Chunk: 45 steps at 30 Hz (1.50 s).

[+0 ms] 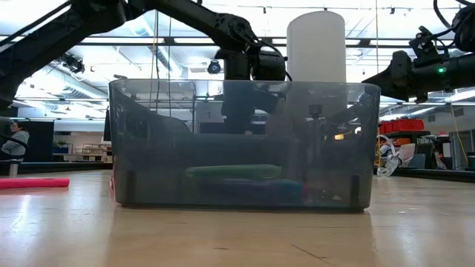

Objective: Pick & Place Markers
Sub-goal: Put the right yellow marker pen into the white bin, then put the left pink marker pen into the white bin

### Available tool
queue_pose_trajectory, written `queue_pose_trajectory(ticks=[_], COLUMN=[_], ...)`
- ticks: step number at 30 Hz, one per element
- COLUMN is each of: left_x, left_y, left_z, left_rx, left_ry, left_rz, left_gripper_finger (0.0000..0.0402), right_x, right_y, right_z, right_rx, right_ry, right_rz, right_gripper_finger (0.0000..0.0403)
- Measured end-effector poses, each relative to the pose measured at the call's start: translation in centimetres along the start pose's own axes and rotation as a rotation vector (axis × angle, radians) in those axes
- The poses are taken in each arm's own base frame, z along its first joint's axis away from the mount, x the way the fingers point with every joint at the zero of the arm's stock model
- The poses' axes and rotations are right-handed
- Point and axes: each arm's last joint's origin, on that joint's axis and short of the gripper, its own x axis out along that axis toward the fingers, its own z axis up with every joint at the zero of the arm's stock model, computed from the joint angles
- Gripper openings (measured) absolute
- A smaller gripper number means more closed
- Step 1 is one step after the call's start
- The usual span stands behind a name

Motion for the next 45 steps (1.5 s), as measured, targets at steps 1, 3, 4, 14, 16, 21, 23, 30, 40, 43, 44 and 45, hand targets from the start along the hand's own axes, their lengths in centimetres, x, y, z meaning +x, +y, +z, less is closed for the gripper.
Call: queue_pose_trajectory(ticks=[1,3,4,14,16,21,23,30,40,43,44,45], left_x=[0.2,0.7,0.8,3.2,3.2,3.2,3.2,3.2,2.8,2.4,2.1,1.8], left_y=[0.0,0.1,0.2,0.2,0.2,0.3,0.3,0.3,0.6,0.8,0.9,0.9], left_z=[0.0,-0.1,0.0,-0.1,-0.2,-0.2,-0.2,-0.2,0.2,0.4,0.6,0.7], left_rx=[-0.001,-0.002,-0.002,-0.003,-0.003,-0.006,-0.008,-0.008,-0.014,-0.014,-0.015,-0.015], left_ry=[0.002,0.020,0.011,0.083,0.084,0.086,0.087,0.085,0.048,0.031,0.023,0.016], left_rz=[-0.006,-0.014,-0.012,-0.036,-0.036,-0.038,-0.037,-0.036,-0.022,-0.016,-0.014,-0.012], left_gripper_finger=[0.0029,0.0029,0.0029,0.0031,0.0034,0.0054,0.0063,0.0094,0.0213,0.0250,0.0259,0.0266], right_x=[0.0,0.0,0.0,0.0,0.0,0.0,0.0,0.0,0.0,0.0,0.0,0.0], right_y=[0.0,0.0,0.0,0.0,0.0,0.0,0.0,0.0,0.0,0.0,0.0,0.0], right_z=[0.0,0.0,0.0,0.0,0.0,0.0,0.0,0.0,0.0,0.0,0.0,0.0], right_rx=[0.000,0.000,0.000,0.000,0.000,0.000,0.000,0.000,0.000,0.000,0.000,0.000], right_ry=[0.000,0.000,0.000,0.000,0.000,0.000,0.000,0.000,0.000,0.000,0.000,0.000], right_rz=[0.000,0.000,0.000,0.000,0.000,0.000,0.000,0.000,0.000,0.000,0.000,0.000], right_gripper_finger=[0.0251,0.0251,0.0251,0.0251,0.0251,0.0251,0.0251,0.0251,0.0251,0.0251,0.0251,0.0251])
